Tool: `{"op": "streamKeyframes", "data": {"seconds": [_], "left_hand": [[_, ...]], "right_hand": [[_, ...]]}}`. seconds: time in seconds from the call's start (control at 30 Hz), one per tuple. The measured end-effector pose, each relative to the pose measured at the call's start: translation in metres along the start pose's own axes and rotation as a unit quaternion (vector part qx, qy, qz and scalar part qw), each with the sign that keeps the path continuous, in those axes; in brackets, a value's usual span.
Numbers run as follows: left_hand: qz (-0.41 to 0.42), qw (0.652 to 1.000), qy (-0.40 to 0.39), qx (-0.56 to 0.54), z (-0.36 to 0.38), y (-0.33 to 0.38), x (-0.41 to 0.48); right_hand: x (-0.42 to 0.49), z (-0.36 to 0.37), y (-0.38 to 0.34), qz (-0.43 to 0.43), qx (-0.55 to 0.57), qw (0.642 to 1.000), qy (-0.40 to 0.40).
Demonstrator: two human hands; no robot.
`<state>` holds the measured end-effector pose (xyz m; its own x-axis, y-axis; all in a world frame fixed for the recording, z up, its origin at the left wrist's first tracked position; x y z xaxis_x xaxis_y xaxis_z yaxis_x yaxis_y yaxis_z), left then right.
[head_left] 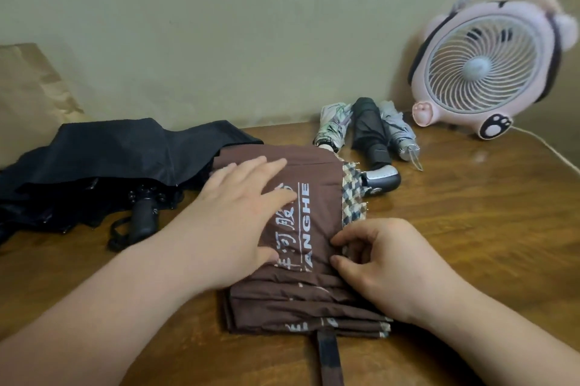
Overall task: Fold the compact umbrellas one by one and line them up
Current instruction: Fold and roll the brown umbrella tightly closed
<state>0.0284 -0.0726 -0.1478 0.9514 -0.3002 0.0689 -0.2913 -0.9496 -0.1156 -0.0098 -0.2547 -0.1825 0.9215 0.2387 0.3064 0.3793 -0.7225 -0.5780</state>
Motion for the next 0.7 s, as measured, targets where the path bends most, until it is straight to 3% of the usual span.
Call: {"op": "streamKeyframes", "data": {"seconds": [0.07, 0.2, 0.47, 0.7], "left_hand": [[0.014, 0.999, -0.028, -0.024, 0.002, 0.006, 0.012], [0.006, 0.996, -0.012, -0.083, 0.004, 0.005, 0.029], [0.005, 1.000, -0.003, -0.027, 0.038, -0.005, 0.038], [0.003, 0.999, -0.043, -0.026, 0.036, 0.000, 0.037]], "right_hand": [[0.000, 0.000, 0.000, 0.003, -0.004, 1.000, -0.011], [-0.001, -0.001, -0.001, -0.003, -0.002, 1.000, -0.023], [0.000, -0.002, -0.004, -0.013, -0.031, 0.999, -0.039], [-0.003, -0.006, -0.010, -0.014, -0.085, 0.995, -0.059]]}}
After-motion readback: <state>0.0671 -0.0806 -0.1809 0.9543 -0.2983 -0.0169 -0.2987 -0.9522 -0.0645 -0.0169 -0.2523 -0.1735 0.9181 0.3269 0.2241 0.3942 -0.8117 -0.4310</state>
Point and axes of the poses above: each hand's wrist, its own x-axis towards the middle knuckle, its own z-axis out of the palm, y = z × x, the point moved 7 cm from there along x, towards the middle knuckle, and after that the axes turned 13 degrees about -z, right-handed, at the moved point
